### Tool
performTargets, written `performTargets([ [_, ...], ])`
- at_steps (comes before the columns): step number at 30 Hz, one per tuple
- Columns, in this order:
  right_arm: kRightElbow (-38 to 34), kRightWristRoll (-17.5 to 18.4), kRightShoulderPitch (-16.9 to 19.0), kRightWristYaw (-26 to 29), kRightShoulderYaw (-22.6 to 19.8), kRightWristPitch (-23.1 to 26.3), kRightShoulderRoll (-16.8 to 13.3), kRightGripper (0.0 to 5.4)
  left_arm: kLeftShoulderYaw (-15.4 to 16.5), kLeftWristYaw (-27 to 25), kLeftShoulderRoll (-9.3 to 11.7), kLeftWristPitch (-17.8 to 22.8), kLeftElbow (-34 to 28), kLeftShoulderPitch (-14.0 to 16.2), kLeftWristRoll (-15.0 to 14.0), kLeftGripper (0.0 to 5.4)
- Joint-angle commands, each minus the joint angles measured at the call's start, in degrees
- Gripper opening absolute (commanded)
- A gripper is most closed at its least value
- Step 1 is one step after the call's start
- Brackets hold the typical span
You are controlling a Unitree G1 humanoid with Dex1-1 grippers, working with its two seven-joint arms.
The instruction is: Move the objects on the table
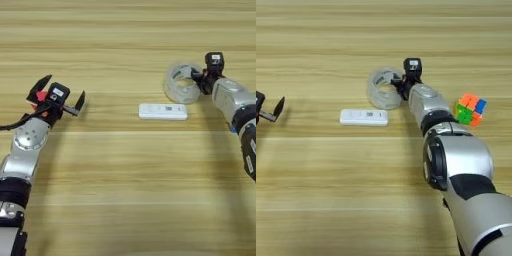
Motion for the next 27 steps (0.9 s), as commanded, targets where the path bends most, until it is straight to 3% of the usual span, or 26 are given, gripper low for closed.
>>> performTargets([
  [1, 0.0, 0.0, 0.0, -0.1, -0.1, 0.5, 0.1, 2.25, 0.3, -0.4, 0.2, 0.5, -0.3, 0.4, -0.3, 5.40],
  [14, -1.4, 0.4, -0.2, 0.4, -0.2, -1.1, 0.0, 3.59, 0.2, -0.5, 0.0, 0.4, 0.0, 0.3, -0.3, 5.40],
  [27, -7.4, -0.4, 2.5, 2.3, 2.1, -8.5, 1.3, 4.98, 0.5, 0.4, -1.5, -0.1, -0.3, 0.2, -0.9, 5.40],
])
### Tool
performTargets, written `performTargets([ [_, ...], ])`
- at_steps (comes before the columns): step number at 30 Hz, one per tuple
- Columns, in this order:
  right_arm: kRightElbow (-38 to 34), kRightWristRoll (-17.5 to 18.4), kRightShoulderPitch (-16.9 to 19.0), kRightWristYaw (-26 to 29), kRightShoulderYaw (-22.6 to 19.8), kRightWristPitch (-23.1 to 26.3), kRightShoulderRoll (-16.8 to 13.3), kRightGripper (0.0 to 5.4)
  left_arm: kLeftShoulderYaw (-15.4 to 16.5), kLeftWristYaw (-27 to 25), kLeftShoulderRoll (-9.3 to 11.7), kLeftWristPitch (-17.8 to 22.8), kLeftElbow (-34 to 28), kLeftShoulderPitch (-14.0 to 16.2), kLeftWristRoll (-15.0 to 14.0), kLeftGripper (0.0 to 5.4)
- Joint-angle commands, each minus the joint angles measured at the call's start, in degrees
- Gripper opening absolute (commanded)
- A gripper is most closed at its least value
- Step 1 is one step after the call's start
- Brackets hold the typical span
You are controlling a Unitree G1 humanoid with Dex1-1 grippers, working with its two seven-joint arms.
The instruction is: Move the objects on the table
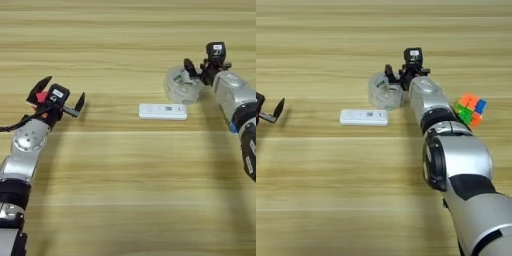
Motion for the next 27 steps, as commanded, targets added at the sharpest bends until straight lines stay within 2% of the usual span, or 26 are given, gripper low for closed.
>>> performTargets([
  [1, -3.2, 0.0, 2.0, 1.1, 1.0, -2.6, 0.9, 5.06, 0.7, 0.8, -1.3, -0.2, -0.4, -0.1, -1.0, 5.40],
  [4, -5.6, 0.1, 3.4, 1.7, 1.5, -3.7, 1.1, 5.36, 1.7, 1.3, -1.9, -0.4, -0.4, -0.4, -1.8, 5.40],
  [13, -14.2, 0.4, 8.9, 2.2, 2.9, -3.5, 1.9, 5.36, 5.5, 4.2, -2.5, -0.5, -0.7, -1.2, -4.1, 5.40],
  [17, -18.2, 0.6, 11.1, 2.4, 3.4, -2.5, 2.3, 5.36, 7.6, 5.7, -1.9, -0.3, 0.6, -2.0, -5.1, 5.40],
  [21, -21.8, 0.8, 12.8, 2.3, 4.0, -1.4, 3.1, 5.36, 9.7, 8.3, -0.7, 0.1, 4.1, -3.1, -4.7, 5.40],
  [27, -24.6, 1.2, 14.3, 2.2, 4.5, -0.1, 3.4, 5.36, 11.5, 8.8, 0.3, -1.0, 9.4, -4.7, -5.5, 5.40],
])
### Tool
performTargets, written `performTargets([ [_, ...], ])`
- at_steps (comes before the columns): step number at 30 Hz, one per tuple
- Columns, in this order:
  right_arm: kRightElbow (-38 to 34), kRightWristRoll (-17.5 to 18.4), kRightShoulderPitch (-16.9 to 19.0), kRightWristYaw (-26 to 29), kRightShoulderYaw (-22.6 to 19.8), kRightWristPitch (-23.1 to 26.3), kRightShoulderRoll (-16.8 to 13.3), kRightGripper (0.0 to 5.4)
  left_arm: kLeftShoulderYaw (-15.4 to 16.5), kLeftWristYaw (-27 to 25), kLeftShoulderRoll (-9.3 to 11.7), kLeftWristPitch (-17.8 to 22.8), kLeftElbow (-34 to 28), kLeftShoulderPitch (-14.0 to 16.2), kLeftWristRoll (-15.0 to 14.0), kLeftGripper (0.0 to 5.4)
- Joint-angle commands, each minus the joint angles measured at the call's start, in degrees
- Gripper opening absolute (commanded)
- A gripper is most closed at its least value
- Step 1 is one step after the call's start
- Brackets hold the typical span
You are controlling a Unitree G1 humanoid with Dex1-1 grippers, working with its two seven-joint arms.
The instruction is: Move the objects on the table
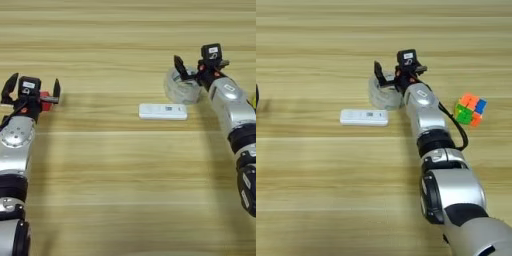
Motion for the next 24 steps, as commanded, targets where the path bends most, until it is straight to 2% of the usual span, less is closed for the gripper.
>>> performTargets([
  [1, -2.5, 0.6, 1.4, 0.1, 0.4, 1.7, 0.2, 5.36, 1.0, 0.2, 1.1, -0.9, 3.4, -1.9, -0.9, 5.40],
  [13, -12.9, 1.6, 6.9, 0.2, 2.1, 3.9, 2.3, 5.36, 1.3, -0.7, 0.6, -2.6, 7.1, -2.9, -1.6, 5.40],
  [24, -16.1, 2.2, 9.6, 0.5, 3.3, 5.2, 3.4, 5.36, 1.3, -1.8, -0.1, -3.1, 6.9, -2.6, -3.1, 5.40],
])
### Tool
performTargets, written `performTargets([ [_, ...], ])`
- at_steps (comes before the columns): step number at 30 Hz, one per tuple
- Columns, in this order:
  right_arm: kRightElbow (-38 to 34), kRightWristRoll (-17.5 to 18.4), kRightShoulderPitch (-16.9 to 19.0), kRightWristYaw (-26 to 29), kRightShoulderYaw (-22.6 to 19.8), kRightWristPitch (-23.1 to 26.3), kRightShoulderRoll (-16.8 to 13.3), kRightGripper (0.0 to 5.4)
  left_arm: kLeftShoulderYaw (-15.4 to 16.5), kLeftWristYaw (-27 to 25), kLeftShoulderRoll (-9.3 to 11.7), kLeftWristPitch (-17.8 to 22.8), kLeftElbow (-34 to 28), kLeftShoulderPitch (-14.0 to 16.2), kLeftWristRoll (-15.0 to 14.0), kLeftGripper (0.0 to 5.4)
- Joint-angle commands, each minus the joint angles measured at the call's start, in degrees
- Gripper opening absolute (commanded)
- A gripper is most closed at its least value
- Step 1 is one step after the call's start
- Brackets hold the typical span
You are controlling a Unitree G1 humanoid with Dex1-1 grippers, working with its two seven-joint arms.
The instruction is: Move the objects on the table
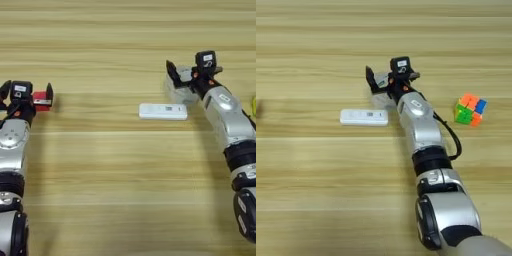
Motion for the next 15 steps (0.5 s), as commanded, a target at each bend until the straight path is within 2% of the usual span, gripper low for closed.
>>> performTargets([
  [1, -1.2, 0.5, 0.6, 0.4, 0.4, 1.2, 0.3, 5.36, 0.0, -0.5, -0.3, -0.7, 0.1, -0.4, -0.9, 5.40],
  [8, -1.9, 0.7, 1.0, 0.6, 0.8, 1.1, 0.4, 5.36, -0.4, -1.9, -0.9, -1.0, -0.4, -0.2, -1.1, 5.40],
  [15, -3.2, 1.1, 1.6, 0.9, 1.0, 1.5, 0.4, 5.36, -0.7, -5.1, -1.7, 0.3, 0.1, -0.3, -2.7, 5.40],
])
